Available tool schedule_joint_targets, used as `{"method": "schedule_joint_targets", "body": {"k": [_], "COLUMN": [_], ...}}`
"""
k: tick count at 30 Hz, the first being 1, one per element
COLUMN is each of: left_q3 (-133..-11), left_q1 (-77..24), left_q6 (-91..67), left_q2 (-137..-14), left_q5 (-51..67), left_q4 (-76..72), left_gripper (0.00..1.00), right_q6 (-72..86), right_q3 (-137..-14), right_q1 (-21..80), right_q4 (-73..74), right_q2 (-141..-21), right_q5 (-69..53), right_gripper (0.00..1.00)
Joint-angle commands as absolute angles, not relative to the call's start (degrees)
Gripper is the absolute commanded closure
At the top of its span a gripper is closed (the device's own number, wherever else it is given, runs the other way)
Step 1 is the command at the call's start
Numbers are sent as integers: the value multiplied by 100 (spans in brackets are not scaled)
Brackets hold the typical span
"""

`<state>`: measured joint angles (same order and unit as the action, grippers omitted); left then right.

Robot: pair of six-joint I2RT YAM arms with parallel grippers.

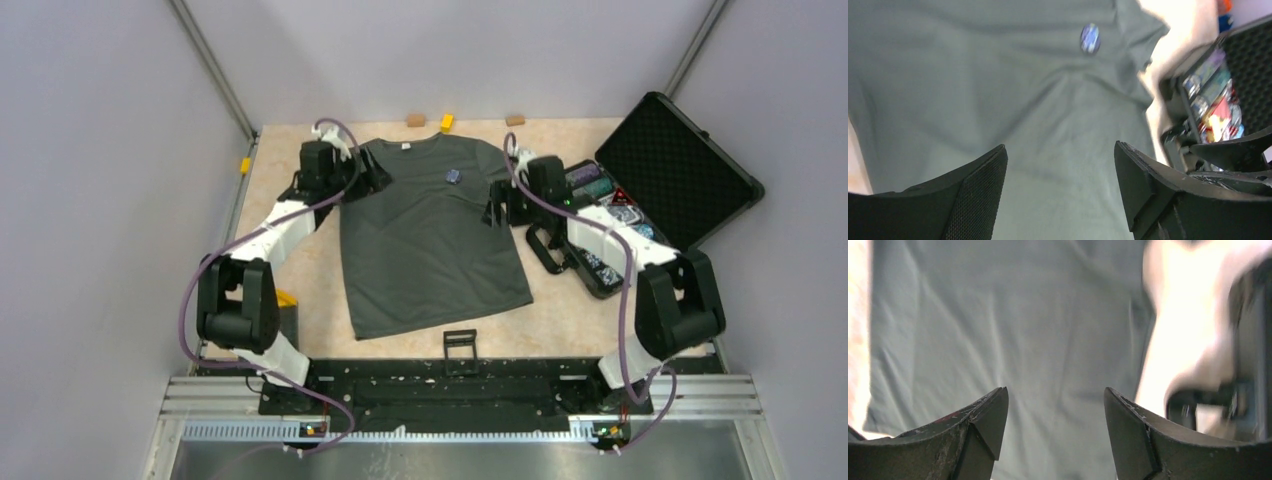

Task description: Pin the brooch onto the clothing

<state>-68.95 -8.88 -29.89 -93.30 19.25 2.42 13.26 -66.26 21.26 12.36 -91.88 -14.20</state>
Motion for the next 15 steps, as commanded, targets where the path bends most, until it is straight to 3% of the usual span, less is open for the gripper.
{"method": "schedule_joint_targets", "body": {"k": [1, 4, 12, 15], "left_q3": [-5856, -5326, -4306, -4043], "left_q1": [-1106, -1410, -2079, -2186], "left_q6": [-3346, -3245, -3375, -3414], "left_q2": [-8813, -8459, -7607, -7433], "left_q5": [2025, 1806, 1379, 1276], "left_q4": [88, 385, 730, 812], "left_gripper": [19, 19, 20, 20], "right_q6": [1565, 1738, 2086, 2170], "right_q3": [-5432, -4744, -3542, -3317], "right_q1": [2228, 2244, 2294, 2339], "right_q4": [1607, 1713, 1814, 1777], "right_q2": [-8144, -7759, -7146, -7102], "right_q5": [-810, -802, -538, -601], "right_gripper": [31, 38, 46, 56]}}
